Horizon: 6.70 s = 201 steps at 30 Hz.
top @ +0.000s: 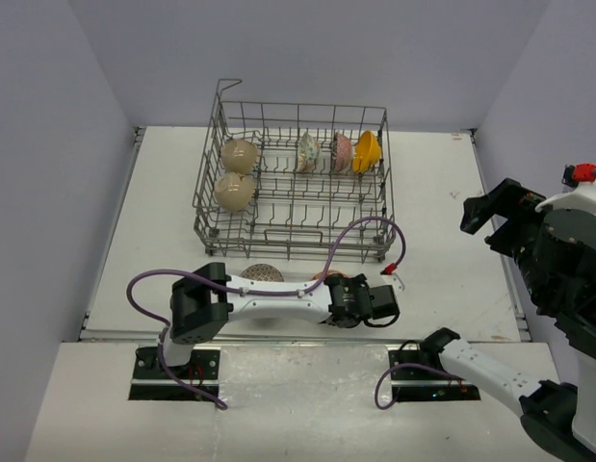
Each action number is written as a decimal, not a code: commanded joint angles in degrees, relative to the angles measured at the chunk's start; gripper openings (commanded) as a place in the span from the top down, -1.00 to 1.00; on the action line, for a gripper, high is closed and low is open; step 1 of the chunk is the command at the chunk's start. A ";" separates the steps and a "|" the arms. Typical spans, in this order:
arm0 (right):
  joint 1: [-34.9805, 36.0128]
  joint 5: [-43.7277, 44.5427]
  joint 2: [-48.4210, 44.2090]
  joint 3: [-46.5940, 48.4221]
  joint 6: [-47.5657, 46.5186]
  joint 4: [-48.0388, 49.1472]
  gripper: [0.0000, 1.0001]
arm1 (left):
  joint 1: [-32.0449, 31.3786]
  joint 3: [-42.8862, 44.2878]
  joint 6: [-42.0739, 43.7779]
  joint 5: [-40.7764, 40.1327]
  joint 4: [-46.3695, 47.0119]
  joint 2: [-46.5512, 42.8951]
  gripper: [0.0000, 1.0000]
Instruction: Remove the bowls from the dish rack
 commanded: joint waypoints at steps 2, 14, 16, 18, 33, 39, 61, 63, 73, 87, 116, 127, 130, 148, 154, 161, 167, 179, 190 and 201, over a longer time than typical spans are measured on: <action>-0.26 -0.60 1.28 0.14 -1.33 3.09 -0.98 | 0.20 4.88 -0.43 0.91 -5.70 -3.41 0.14; -0.26 -1.92 1.90 0.58 -3.27 5.02 -0.98 | 1.42 20.54 -3.58 8.28 -12.11 -9.48 -0.51; -0.26 -2.53 2.16 0.58 -3.18 5.46 -0.98 | 5.18 29.71 -4.37 10.84 -14.32 -8.61 -0.67; -0.26 -3.58 2.34 0.14 -3.09 6.16 -0.98 | 10.19 41.20 -5.17 17.33 -16.52 -6.25 -0.97; -0.35 -13.87 1.29 -14.35 3.58 10.91 -0.98 | 55.37 44.69 -13.34 48.01 8.87 7.29 -1.00; -0.26 -16.60 -1.62 -18.58 5.61 10.91 -0.98 | 59.61 46.90 -16.33 51.89 18.09 15.65 -1.00; -0.26 -18.80 -1.09 -18.32 3.24 11.18 -0.98 | 61.28 47.16 -22.66 55.67 32.16 30.68 -0.56; -0.26 -18.80 -1.35 -19.11 2.80 11.35 -0.98 | 61.02 47.43 -23.18 55.93 32.52 31.47 -0.38; -0.26 -18.80 -1.62 -19.64 1.83 11.88 -0.98 | 60.93 47.43 -25.56 56.37 34.28 32.62 0.46; -0.26 -17.65 -1.80 -18.32 -0.10 12.41 -0.98 | 61.55 44.97 -25.83 56.99 34.37 31.39 1.00; -0.26 -15.81 -2.59 -19.20 -0.54 13.64 -0.98 | 63.57 43.04 -41.03 58.83 46.75 19.35 1.00; -0.26 -14.58 -0.65 -15.25 -0.98 13.55 -0.98 | 57.87 40.59 -14.12 51.68 37.41 2.70 1.00; -0.26 -11.43 0.05 -12.53 -1.77 13.38 -0.98 | 50.67 33.56 -0.32 42.09 30.27 -7.58 1.00; -0.35 2.56 1.63 -8.04 -4.06 12.32 -0.98 | -0.49 21.59 3.63 -6.46 -14.49 -14.42 1.00; -0.44 1.16 -0.56 -8.65 -2.49 12.32 -0.98 | -6.48 12.90 -1.39 -5.24 -10.82 -10.63 1.00; -0.35 -2.09 -3.90 -10.85 0.68 11.44 -0.98 | -6.57 7.44 0.45 -5.76 -5.10 -7.03 1.00; -0.44 -2.62 -5.66 -10.50 2.00 9.86 -0.98 | -6.48 1.38 1.77 -5.85 0.44 -4.91 1.00; -0.44 -2.88 -6.63 -10.23 2.97 8.45 -0.98 | -6.13 0.83 1.86 -9.62 2.64 -1.93 1.00; -0.35 -3.33 -5.40 -9.79 2.53 8.54 -0.98 | -3.67 1.37 4.41 -10.33 3.51 -2.27 1.00; -0.35 -3.77 -5.13 -10.32 2.27 8.89 -0.98 | -2.53 1.02 4.32 -8.14 4.04 -1.83 1.00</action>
